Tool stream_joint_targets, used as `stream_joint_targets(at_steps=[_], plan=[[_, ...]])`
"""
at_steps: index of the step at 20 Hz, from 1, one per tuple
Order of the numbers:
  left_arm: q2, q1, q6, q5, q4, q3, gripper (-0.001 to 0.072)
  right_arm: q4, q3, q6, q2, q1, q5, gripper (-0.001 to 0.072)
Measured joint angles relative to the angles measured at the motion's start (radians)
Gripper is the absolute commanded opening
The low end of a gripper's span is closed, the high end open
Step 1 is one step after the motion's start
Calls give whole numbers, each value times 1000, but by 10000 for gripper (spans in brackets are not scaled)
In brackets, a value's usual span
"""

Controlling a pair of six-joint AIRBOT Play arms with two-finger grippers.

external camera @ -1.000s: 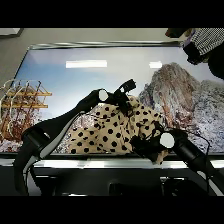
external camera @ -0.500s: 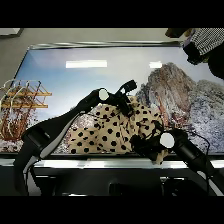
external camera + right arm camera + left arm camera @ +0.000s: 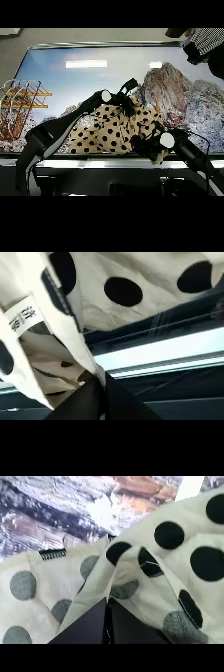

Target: Fold the clothes and pants, and hang the long-sleeved shirts on hangers.

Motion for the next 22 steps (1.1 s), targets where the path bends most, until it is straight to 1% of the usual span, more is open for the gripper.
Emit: stream_joint_targets(at_steps=[2, 4, 5, 7, 9, 11, 13, 15, 17, 19, 21, 22], plan=[[13, 16, -58, -21, 6, 50, 26, -34, 48, 0, 0, -26, 34, 28], [31, 48, -150, -51, 29, 117, 26, -84, 137, -18, 0, -100, 66, 27], [50, 71, -201, -57, 40, 151, 26, -105, 200, -45, -3, -158, 79, 27], [102, 127, -292, -58, 68, 191, 26, -103, 357, -145, -31, -281, 83, 27], [177, 191, -370, -46, 79, 213, 26, -50, 540, -265, -93, -360, 87, 27], [261, 260, -444, -44, 89, 222, 26, 6, 776, -376, -188, -386, 96, 27], [360, 330, -508, -43, 92, 222, 26, 29, 1020, -447, -286, -372, 108, 27], [457, 395, -558, -50, 97, 218, 26, 32, 1275, -493, -382, -332, 129, 27], [552, 451, -588, -59, 97, 217, 27, 27, 1427, -517, -427, -288, 135, 27], [637, 489, -609, -80, 98, 214, 27, 24, 1511, -532, -438, -247, 137, 27], [713, 509, -621, -109, 97, 213, 26, 11, 1554, -539, -429, -212, 142, 27], [743, 516, -640, -137, 97, 212, 26, 0, 1568, -539, -420, -198, 145, 27]])
